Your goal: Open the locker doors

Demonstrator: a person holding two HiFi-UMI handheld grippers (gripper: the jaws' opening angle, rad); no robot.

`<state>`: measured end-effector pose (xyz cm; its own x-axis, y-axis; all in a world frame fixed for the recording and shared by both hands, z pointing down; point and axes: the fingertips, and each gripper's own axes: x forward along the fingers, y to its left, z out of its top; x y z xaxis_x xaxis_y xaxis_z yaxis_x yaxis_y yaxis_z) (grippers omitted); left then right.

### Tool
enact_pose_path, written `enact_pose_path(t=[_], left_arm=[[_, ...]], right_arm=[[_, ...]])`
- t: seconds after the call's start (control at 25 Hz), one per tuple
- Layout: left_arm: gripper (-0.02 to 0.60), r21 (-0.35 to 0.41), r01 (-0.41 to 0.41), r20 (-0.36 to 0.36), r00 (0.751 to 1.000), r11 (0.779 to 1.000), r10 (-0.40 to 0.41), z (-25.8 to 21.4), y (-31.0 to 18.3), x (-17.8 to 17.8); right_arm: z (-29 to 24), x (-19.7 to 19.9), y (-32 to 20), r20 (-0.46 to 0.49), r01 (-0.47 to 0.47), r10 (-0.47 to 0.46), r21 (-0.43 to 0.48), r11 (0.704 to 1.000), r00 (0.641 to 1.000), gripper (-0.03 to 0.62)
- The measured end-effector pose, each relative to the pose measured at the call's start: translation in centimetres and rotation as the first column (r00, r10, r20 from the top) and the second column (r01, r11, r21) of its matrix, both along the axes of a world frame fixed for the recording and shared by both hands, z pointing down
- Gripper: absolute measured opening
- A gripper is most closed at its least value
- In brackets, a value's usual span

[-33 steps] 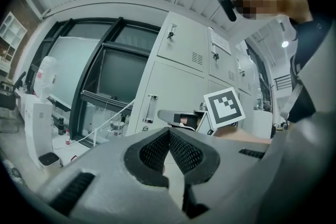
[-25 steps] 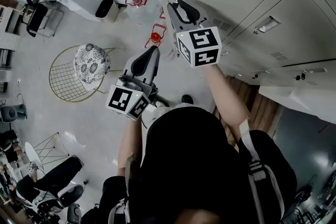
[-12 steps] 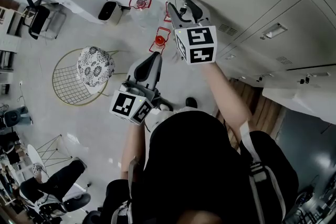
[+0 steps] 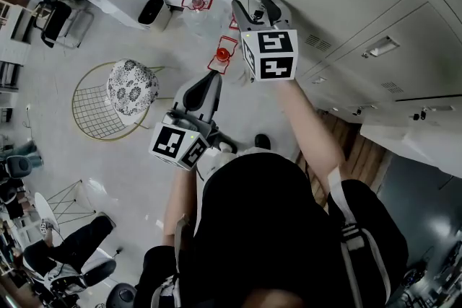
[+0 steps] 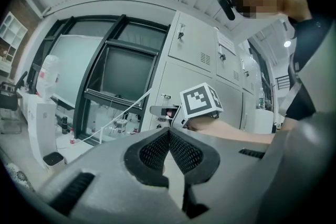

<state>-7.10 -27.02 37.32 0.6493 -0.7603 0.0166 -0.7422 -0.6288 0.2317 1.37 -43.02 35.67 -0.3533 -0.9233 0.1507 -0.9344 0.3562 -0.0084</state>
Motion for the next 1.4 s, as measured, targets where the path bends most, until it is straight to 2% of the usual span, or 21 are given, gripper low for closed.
enact_pose_path(t=[0.56,1.0,1.24,1.4], left_arm=[[0.015,0.012,0.033,0.001,0.999,0.999,-0.033,-0.6,1.0,-0.7],[0.015,-0.005,0.053,-0.012,0.998,0.999,-0.054,-0.2,2.8,0.7],[0.015,-0.011,0.092,-0.026,0.995,0.996,-0.093,0.5,3.6,0.9],[0.015,-0.005,0.106,-0.018,0.994,0.994,-0.106,0.6,4.6,1.4]], right_arm=[[-0.2,-0.6,0.6,-0.011,0.035,-0.035,-0.007,0.999,0.999,0.233],[-0.2,-1.9,4.1,-0.031,0.112,-0.112,-0.012,0.994,0.993,0.232],[-0.1,-2.3,6.2,-0.041,0.169,-0.169,-0.021,0.985,0.985,0.232],[-0.1,-2.1,7.4,-0.052,0.203,-0.204,-0.022,0.979,0.978,0.203]])
